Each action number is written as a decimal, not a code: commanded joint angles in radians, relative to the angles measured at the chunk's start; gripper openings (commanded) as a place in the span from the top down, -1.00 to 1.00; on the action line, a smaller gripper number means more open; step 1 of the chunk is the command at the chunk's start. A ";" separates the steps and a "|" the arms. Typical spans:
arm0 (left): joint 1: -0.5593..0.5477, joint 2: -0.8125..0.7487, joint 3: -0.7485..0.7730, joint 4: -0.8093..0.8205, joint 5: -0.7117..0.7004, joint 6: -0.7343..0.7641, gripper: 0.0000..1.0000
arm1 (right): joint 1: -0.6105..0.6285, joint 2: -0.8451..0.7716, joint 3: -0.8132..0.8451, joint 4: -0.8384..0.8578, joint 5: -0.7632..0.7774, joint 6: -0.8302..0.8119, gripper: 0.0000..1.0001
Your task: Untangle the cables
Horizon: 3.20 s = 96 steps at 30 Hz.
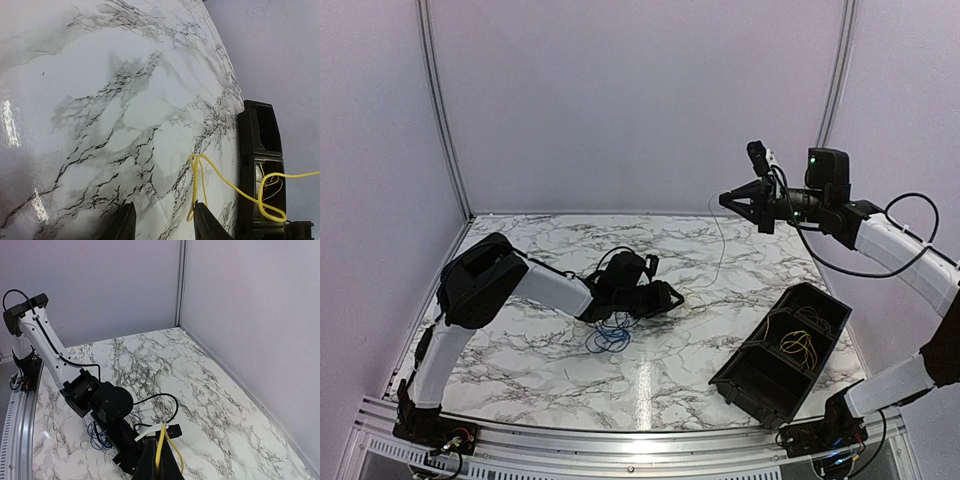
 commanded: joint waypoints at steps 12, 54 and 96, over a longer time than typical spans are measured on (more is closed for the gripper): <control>-0.013 0.029 0.027 0.012 0.082 0.048 0.27 | 0.034 -0.009 0.082 -0.030 -0.025 -0.003 1.00; -0.076 -0.040 -0.104 0.152 0.020 0.014 0.35 | 0.035 -0.027 0.073 -0.035 -0.015 -0.012 1.00; -0.093 -0.012 -0.113 0.259 0.078 -0.003 0.90 | 0.035 -0.024 0.065 -0.029 0.003 -0.018 1.00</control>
